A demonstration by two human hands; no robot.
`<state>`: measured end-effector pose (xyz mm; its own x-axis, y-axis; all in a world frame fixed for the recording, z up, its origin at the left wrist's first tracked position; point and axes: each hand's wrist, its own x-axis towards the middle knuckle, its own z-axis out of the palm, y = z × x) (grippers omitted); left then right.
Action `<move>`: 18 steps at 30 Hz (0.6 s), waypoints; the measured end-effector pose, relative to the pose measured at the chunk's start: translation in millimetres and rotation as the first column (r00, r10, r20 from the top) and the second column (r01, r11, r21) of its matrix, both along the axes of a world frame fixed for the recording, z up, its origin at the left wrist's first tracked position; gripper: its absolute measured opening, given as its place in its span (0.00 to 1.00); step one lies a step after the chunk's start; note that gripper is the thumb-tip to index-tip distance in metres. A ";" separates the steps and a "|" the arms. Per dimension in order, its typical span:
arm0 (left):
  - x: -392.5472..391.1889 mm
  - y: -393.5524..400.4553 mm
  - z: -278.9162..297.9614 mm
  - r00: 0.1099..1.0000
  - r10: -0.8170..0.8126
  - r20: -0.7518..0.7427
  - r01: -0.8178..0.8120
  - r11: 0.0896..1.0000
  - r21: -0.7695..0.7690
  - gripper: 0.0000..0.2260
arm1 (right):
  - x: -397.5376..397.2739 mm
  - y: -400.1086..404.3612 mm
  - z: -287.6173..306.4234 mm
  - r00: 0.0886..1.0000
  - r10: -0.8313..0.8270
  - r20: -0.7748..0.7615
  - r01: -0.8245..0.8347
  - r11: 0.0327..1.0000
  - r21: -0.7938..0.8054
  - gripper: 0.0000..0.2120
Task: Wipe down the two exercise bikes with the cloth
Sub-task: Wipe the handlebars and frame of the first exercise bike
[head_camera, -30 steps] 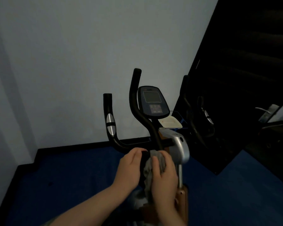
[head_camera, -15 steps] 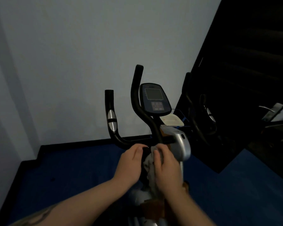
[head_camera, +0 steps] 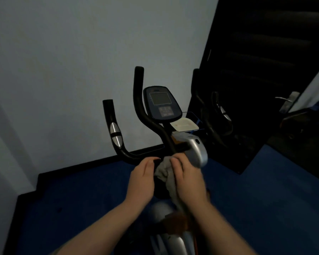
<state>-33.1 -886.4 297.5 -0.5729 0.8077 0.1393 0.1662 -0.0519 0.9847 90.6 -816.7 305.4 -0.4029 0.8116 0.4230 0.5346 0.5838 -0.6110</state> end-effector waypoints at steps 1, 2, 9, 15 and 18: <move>1.0 -0.1 -1.0 1.000 0.007 0.013 -0.007 1.000 0.007 0.14 | -7.2 -15.5 -8.3 0.983 -0.091 -0.159 0.078 0.993 -0.089 0.16; 1.2 -0.7 -1.8 1.000 0.009 0.025 -0.009 1.000 0.009 0.14 | -15.4 -30.6 -19.1 0.939 -0.187 -0.289 0.137 0.973 -0.186 0.18; -6.0 -1.1 0.0 0.997 -0.068 -0.020 0.068 0.998 -0.006 0.14 | -11.1 -13.7 -6.9 0.963 -0.200 -0.180 0.177 0.975 -0.137 0.25; -2.6 -1.7 -3.4 0.998 -0.061 0.024 0.061 0.998 -0.004 0.14 | -42.3 -65.4 -36.8 0.772 -0.496 -0.397 0.359 0.856 -0.372 0.20; -6.5 -1.9 -2.8 0.994 -0.104 0.015 0.105 0.994 -0.029 0.13 | -32.1 -44.4 -18.7 0.830 -0.452 -0.325 0.368 0.883 -0.290 0.20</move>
